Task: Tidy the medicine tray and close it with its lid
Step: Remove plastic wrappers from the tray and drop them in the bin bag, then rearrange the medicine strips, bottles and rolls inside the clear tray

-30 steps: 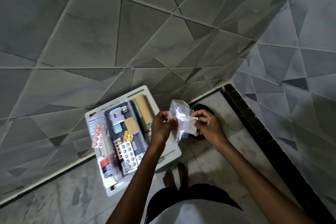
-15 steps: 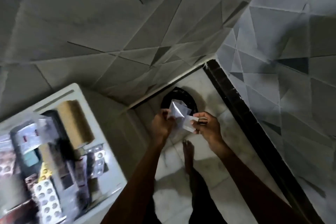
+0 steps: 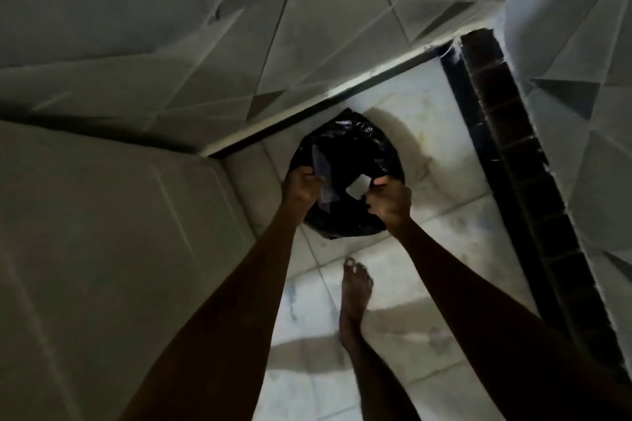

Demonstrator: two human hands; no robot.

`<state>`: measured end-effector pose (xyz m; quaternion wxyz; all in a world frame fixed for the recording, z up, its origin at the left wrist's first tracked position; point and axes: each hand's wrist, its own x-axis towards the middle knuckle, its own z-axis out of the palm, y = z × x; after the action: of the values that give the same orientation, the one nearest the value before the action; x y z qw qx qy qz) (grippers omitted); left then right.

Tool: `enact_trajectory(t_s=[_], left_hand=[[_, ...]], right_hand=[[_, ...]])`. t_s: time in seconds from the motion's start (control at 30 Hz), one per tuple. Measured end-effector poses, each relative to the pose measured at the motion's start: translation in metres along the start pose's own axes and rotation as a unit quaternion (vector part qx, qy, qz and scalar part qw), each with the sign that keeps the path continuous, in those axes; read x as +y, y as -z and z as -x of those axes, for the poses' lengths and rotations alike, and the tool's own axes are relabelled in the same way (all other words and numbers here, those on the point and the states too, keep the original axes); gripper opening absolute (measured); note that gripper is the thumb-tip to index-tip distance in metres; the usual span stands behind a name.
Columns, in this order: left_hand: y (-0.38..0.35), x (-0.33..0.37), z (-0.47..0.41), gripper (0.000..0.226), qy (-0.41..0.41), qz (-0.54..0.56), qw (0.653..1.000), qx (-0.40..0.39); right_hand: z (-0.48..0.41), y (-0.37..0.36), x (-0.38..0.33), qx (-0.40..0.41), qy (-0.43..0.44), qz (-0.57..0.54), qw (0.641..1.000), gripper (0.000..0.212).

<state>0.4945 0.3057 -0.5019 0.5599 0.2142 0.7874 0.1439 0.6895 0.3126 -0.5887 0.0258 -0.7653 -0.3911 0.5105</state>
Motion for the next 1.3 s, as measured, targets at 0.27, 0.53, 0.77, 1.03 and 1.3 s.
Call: enact_trajectory(t_s=[0.27, 0.53, 0.77, 1.03, 1.3], left_hand=[[0.004, -0.008, 0.025, 0.011, 0.012, 0.083, 0.996, 0.018], [0.053, 0.066, 0.223, 0.009, -0.101, 0.172, 0.979, 0.050], [0.149, 0.125, 0.437, 0.011, -0.199, 0.210, 0.956, 0.039], [0.281, 0.101, 0.573, 0.015, -0.262, 0.269, 0.919, 0.121], [0.405, 0.027, 0.599, 0.015, -0.287, 0.298, 0.899, 0.145]], right_hand=[[0.072, 0.028, -0.045, -0.046, 0.032, -0.049, 0.997, 0.011], [0.263, 0.129, -0.146, -0.075, 0.095, -0.119, 0.985, 0.021], [0.470, 0.202, -0.231, -0.096, 0.173, -0.156, 0.968, 0.018], [0.638, 0.175, -0.287, -0.146, 0.255, -0.187, 0.937, 0.015], [0.728, 0.066, -0.327, -0.170, 0.283, -0.194, 0.924, 0.015]])
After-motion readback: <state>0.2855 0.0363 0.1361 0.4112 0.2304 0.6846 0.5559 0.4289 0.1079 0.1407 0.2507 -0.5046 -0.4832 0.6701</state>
